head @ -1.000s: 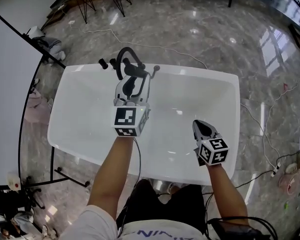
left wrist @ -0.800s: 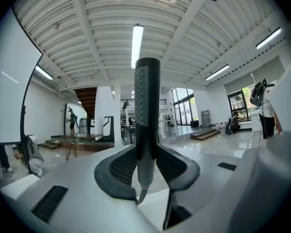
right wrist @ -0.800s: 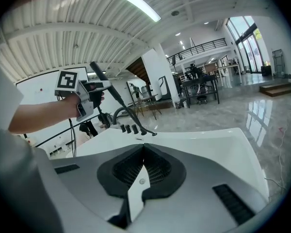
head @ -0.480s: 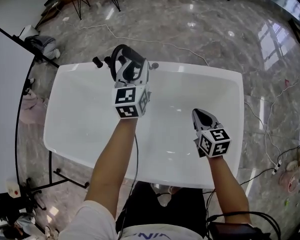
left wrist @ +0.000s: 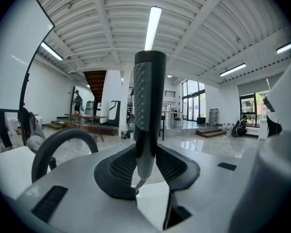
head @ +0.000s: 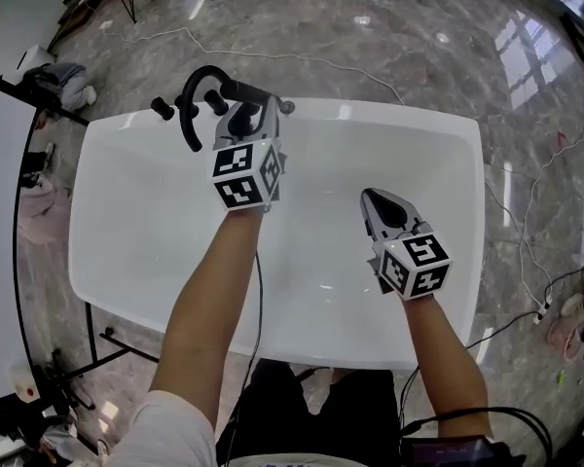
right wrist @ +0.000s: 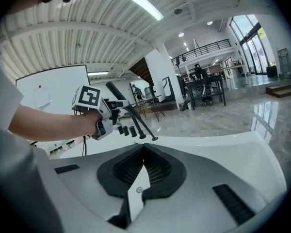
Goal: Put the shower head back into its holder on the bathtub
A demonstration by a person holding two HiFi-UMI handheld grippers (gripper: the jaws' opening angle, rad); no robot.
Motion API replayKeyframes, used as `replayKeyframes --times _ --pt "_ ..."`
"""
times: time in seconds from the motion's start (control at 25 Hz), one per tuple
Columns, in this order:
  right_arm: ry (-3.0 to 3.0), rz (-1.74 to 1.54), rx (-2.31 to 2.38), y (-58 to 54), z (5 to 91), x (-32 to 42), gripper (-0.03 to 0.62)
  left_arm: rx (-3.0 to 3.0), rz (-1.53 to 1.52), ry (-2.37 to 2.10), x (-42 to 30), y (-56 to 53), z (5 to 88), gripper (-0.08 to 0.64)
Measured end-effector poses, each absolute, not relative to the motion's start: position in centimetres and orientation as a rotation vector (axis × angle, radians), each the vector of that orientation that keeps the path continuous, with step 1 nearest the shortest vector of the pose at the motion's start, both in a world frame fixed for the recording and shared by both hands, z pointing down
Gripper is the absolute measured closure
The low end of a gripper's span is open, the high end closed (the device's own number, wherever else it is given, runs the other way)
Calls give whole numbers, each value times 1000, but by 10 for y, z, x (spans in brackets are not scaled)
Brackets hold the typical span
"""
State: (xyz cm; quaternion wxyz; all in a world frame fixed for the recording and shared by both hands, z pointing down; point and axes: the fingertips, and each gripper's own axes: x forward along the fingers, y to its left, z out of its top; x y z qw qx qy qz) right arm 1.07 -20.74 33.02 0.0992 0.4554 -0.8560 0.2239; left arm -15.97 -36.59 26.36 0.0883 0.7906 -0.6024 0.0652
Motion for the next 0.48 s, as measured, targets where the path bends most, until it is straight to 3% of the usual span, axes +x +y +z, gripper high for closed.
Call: replayKeyframes --times 0.48 --pt "-2495 723 1345 -210 395 15 581 2350 338 -1774 -159 -416 349 425"
